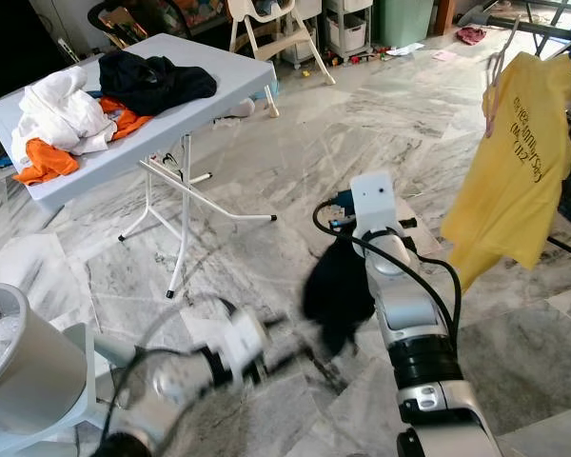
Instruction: Hang hanger
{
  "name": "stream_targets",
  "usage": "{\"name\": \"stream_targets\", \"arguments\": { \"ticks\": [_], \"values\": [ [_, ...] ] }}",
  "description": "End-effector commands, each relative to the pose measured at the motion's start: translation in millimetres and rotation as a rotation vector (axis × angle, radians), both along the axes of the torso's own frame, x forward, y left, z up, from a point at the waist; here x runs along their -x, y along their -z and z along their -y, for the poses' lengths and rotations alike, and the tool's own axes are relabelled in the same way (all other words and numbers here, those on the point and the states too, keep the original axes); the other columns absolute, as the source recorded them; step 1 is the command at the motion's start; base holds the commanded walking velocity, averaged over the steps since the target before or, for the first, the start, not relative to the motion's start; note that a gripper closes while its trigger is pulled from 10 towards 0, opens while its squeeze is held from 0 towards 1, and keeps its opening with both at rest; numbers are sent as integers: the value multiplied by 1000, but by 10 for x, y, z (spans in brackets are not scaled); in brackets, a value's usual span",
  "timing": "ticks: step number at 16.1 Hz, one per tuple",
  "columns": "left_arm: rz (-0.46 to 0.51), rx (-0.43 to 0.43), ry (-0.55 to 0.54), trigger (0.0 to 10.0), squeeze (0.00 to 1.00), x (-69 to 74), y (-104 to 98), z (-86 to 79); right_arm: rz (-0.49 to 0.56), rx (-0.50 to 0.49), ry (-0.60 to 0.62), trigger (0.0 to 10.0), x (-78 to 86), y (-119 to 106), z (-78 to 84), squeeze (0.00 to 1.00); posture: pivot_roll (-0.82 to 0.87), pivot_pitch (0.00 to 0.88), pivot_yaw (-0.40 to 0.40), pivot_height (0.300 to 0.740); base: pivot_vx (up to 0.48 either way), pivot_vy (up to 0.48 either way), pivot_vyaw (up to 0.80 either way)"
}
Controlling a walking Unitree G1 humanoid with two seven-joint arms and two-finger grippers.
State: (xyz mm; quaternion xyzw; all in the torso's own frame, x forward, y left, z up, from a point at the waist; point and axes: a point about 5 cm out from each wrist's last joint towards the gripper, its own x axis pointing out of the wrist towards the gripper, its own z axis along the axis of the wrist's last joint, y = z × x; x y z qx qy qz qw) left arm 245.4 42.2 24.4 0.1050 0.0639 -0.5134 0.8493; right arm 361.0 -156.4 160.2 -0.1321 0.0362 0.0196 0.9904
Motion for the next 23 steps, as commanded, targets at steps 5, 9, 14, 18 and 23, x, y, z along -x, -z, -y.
{"name": "stream_targets", "arguments": {
  "ticks": [5,9,14,18,23],
  "values": [
    [-78,66,-352,10000,1000,-334,-35,-318,17,-5,25,0,6,-8,-29,0,-214,51,156,740,0,0,0],
    [-291,256,-660,10000,1000,-491,10,-434,34,24,82,0,-47,-136,36,0,-258,51,136,740,0,0,0],
    [-379,301,-593,10000,1000,-435,38,-182,33,-107,189,0,-98,-262,132,0,-275,51,128,740,0,0,0],
    [-483,302,-590,10000,1000,-409,108,-37,39,-174,159,0,-83,-527,5,0,-321,58,129,740,0,0,0],
    [-556,371,-562,10000,0,-458,11,222,41,-257,144,0,50,-787,-35,0,-385,59,141,740,0,0,0]
  ]
}}
